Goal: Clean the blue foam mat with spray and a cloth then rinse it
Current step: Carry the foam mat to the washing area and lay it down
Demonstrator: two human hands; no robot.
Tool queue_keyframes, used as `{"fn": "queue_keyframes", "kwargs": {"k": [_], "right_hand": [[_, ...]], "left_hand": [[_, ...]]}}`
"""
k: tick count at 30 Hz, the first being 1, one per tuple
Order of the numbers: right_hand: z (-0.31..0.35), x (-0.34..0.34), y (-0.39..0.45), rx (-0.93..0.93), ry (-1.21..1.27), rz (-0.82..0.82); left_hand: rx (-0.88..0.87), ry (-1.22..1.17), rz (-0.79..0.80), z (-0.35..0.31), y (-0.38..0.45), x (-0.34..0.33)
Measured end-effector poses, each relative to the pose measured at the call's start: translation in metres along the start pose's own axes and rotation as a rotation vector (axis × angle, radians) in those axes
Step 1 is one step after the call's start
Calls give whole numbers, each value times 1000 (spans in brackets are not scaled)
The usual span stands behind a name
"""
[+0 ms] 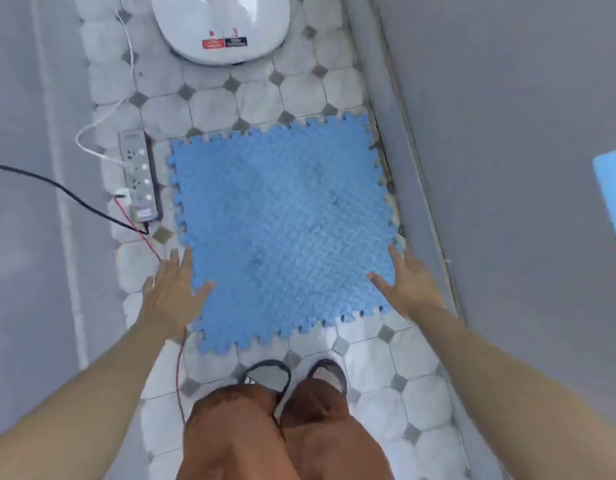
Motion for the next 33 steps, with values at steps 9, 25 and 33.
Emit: {"fn": "queue_keyframes", "kwargs": {"k": [9, 25, 33], "right_hand": [[-75, -113, 139, -73, -86, 11], [-84, -107, 108, -117, 226, -230], [-47, -19, -45, -200, 161, -166]], "left_hand": [[163, 27, -142, 6, 115, -139], [479, -338, -302, 40, 108, -90], [250, -151, -194, 30, 22, 49]]}}
Point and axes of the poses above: each hand's wrist, its own y-axis towards the middle knuckle, its own x-axis out of the back of the hand, z = x × y, the point moved 5 cm from there along y, towards the middle knuckle, and after that the axes turned 7 degrees about x, right-handed, at the moved point
